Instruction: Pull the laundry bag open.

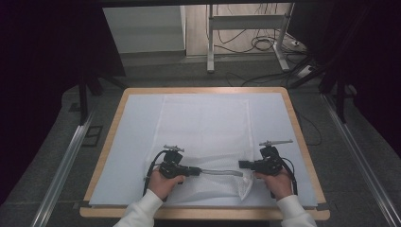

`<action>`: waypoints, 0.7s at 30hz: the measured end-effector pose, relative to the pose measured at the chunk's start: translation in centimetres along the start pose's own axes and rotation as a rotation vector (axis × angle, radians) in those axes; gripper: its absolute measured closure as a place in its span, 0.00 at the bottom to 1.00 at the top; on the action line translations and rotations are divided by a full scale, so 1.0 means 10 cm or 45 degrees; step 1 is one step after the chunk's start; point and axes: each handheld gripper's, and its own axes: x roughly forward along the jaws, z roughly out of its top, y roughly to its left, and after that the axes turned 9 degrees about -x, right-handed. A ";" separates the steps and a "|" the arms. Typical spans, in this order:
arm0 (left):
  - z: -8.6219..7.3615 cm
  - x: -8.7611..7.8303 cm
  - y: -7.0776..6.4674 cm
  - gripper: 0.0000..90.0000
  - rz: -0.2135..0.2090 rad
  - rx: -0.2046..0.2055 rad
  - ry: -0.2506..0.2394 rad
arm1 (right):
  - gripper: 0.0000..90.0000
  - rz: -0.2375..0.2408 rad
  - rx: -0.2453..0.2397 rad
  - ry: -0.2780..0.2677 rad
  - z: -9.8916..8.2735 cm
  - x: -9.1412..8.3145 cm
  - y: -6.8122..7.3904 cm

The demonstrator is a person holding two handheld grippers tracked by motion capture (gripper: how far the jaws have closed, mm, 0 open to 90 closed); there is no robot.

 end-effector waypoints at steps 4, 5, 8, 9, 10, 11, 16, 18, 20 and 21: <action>0.00 -0.02 0.02 0.96 0.006 -0.003 -0.002 | 0.98 -0.004 0.000 -0.001 0.00 0.00 0.00; 0.00 -0.03 0.03 0.96 0.008 0.000 -0.001 | 0.98 -0.005 0.000 -0.002 0.00 0.00 0.00; -0.01 -0.06 0.05 0.96 0.014 -0.007 -0.006 | 0.98 -0.007 0.004 -0.005 0.00 -0.01 -0.01; -0.01 -0.07 0.06 0.96 0.014 -0.010 -0.007 | 0.98 -0.009 0.003 -0.006 0.00 -0.01 -0.01; -0.02 -0.08 0.06 0.96 0.015 -0.010 -0.009 | 0.98 -0.008 0.002 -0.007 0.00 -0.01 -0.01; -0.02 -0.08 0.07 0.96 0.010 -0.016 -0.012 | 0.98 -0.007 0.002 -0.007 0.00 -0.01 -0.01; -0.04 -0.11 0.08 0.96 0.012 -0.014 -0.008 | 0.98 -0.006 0.002 -0.007 -0.01 -0.01 -0.01; -0.05 -0.12 0.09 0.96 0.010 -0.015 -0.005 | 0.98 -0.001 0.006 -0.008 -0.01 -0.01 -0.01; -0.06 -0.13 0.10 0.96 0.012 -0.015 -0.005 | 0.98 -0.003 0.007 -0.005 -0.01 -0.01 -0.01; -0.06 -0.13 0.10 0.96 0.013 -0.015 -0.005 | 0.98 -0.001 0.009 -0.005 -0.02 0.00 -0.02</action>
